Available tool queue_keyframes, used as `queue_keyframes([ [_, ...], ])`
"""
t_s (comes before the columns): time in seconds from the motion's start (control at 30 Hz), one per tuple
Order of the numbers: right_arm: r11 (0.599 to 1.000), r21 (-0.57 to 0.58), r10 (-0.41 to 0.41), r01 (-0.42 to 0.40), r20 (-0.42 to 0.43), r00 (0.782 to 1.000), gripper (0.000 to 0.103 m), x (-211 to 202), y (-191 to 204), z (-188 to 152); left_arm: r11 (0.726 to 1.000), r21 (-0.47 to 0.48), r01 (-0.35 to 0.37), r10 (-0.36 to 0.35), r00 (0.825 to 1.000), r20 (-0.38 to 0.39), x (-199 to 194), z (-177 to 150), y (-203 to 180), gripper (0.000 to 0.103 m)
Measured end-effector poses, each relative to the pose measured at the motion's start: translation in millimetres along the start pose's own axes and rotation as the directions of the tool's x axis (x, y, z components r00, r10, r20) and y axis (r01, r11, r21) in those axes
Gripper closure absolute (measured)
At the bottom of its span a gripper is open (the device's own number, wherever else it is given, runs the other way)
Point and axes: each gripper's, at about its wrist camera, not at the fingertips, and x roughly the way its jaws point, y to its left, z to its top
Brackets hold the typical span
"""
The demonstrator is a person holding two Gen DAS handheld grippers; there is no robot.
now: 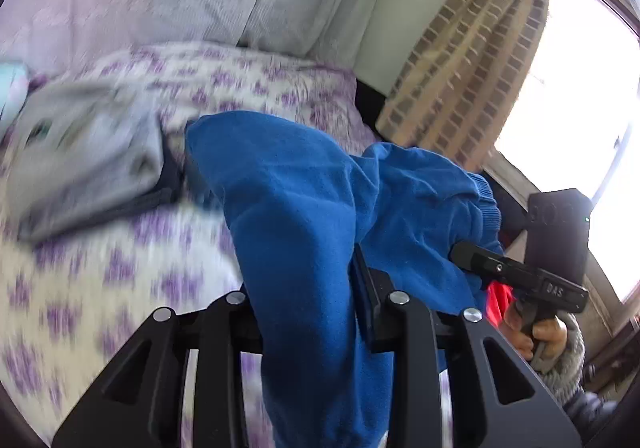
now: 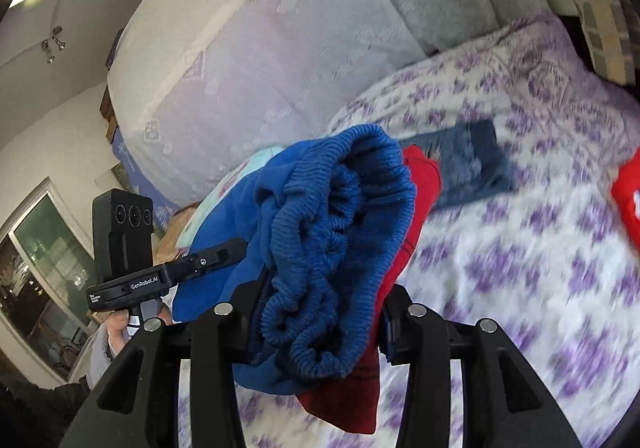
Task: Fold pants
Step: 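Lift the folded pants with both tools and carry them toward the jeans, then lower the folded pants onto the folded jeans and open both tools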
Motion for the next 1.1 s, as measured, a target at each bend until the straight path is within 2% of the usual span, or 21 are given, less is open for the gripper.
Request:
queue_keyframes([
  [0.07, 0.999, -0.010, -0.036, 0.036, 0.041, 0.999, 0.060, 17.8, -19.1, 47.5, 0.999, 0.033, -0.027, 0.026, 0.999, 0.034, 30.5, 51.4, 0.9, 0.073],
  [0.17, 0.998, 0.013, -0.055, 0.055, 0.060, 0.997, 0.060, 53.3, -58.3, 108.1, 0.997, 0.034, -0.076, 0.074, 0.996, 0.051, 74.5, 106.0, 11.7, 0.073],
  [0.3, 0.997, 0.058, -0.054, 0.051, 0.038, 0.998, 0.060, 110.7, -111.8, 151.3, 0.991, -0.013, -0.131, 0.132, 0.990, 0.052, 129.0, 138.1, 40.2, 0.073],
  [0.37, 0.994, 0.090, -0.056, 0.054, 0.012, 0.998, 0.059, 144.0, -136.6, 155.8, 0.986, -0.038, -0.162, 0.164, 0.986, 0.031, 156.0, 139.0, 59.9, 0.072],
  [0.43, 0.990, 0.120, -0.074, 0.079, -0.048, 0.996, 0.058, 176.7, -156.2, 150.9, 0.976, -0.100, -0.192, 0.190, 0.981, -0.026, 187.6, 133.6, 90.8, 0.068],
  [0.5, 0.975, 0.149, -0.148, 0.164, -0.117, 0.982, 0.055, 212.6, -182.1, 133.6, 0.955, -0.172, -0.242, 0.220, 0.966, -0.134, 225.6, 117.7, 123.7, 0.061],
  [0.53, 0.964, 0.151, -0.196, 0.217, -0.144, 0.970, 0.051, 225.4, -192.0, 122.3, 0.946, -0.189, -0.263, 0.231, 0.958, -0.172, 240.6, 108.6, 136.2, 0.051],
  [0.57, 0.964, 0.140, -0.208, 0.224, -0.123, 0.970, 0.050, 231.8, -198.3, 112.6, 0.949, -0.187, -0.255, 0.230, 0.962, -0.145, 243.4, 101.1, 139.4, 0.048],
  [0.6, 0.970, 0.121, -0.203, 0.211, -0.074, 0.976, 0.049, 230.1, -198.3, 107.0, 0.953, -0.133, -0.274, 0.263, 0.960, -0.095, 240.8, 99.1, 131.4, 0.046],
  [0.63, 0.972, 0.113, -0.202, 0.208, -0.060, 0.978, 0.048, 228.7, -197.3, 105.2, 0.942, -0.071, -0.329, 0.323, 0.943, -0.079, 239.9, 99.4, 121.7, 0.037],
  [0.67, 0.971, 0.121, -0.198, 0.204, -0.065, 0.978, 0.047, 228.1, -197.1, 105.4, 0.923, -0.018, -0.383, 0.382, 0.922, -0.062, 238.0, 100.8, 112.6, 0.034],
  [0.7, 0.970, 0.130, -0.200, 0.207, -0.067, 0.977, 0.044, 225.3, -195.5, 107.6, 0.919, 0.000, -0.394, 0.393, 0.918, -0.051, 234.2, 101.8, 108.4, 0.034],
  [0.77, 0.963, 0.116, -0.239, 0.242, -0.033, 0.970, 0.042, 210.0, -184.5, 114.6, 0.931, -0.007, -0.365, 0.365, 0.930, -0.031, 219.9, 107.8, 105.2, 0.032],
  [0.8, 0.961, 0.096, -0.261, 0.258, 0.019, 0.965, 0.041, 199.5, -178.3, 120.3, 0.933, -0.032, -0.359, 0.360, 0.933, 0.003, 205.1, 111.1, 103.5, 0.031],
  [0.83, 0.958, 0.076, -0.281, 0.275, 0.069, 0.957, 0.041, 188.9, -170.0, 123.1, 0.932, -0.045, -0.358, 0.360, 0.933, 0.029, 195.3, 111.7, 103.0, 0.029],
  [0.87, 0.951, 0.044, -0.310, 0.307, 0.147, 0.939, 0.041, 174.4, -156.9, 126.3, 0.930, -0.055, -0.363, 0.366, 0.929, 0.054, 185.5, 112.9, 100.9, 0.026],
  [0.93, 0.936, -0.026, -0.338, 0.352, 0.223, 0.914, 0.037, 159.8, -132.1, 127.1, 0.923, -0.068, -0.380, 0.385, 0.919, 0.087, 172.1, 112.6, 95.8, 0.019],
  [0.97, 0.919, -0.081, -0.360, 0.385, 0.224, 0.906, 0.035, 162.2, -118.9, 124.7, 0.911, -0.065, -0.408, 0.412, 0.908, 0.073, 173.7, 110.9, 94.8, 0.014],
  [1.0, 0.886, -0.127, -0.415, 0.446, 0.211, 0.885, 0.030, 170.2, -109.8, 119.7, 0.897, -0.052, -0.440, 0.442, 0.896, 0.043, 181.3, 109.0, 94.1, 0.013],
  [1.07, 0.811, -0.180, -0.537, 0.556, 0.145, 0.831, 0.027, 196.0, -110.5, 108.1, 0.860, 0.011, -0.510, 0.509, 0.857, -0.079, 215.2, 98.5, 99.8, 0.013],
  [1.1, 0.773, -0.190, -0.604, 0.606, 0.072, 0.794, 0.027, 214.4, -120.2, 102.0, 0.846, 0.048, -0.531, 0.533, 0.841, -0.088, 224.9, 93.0, 99.9, 0.012],
])
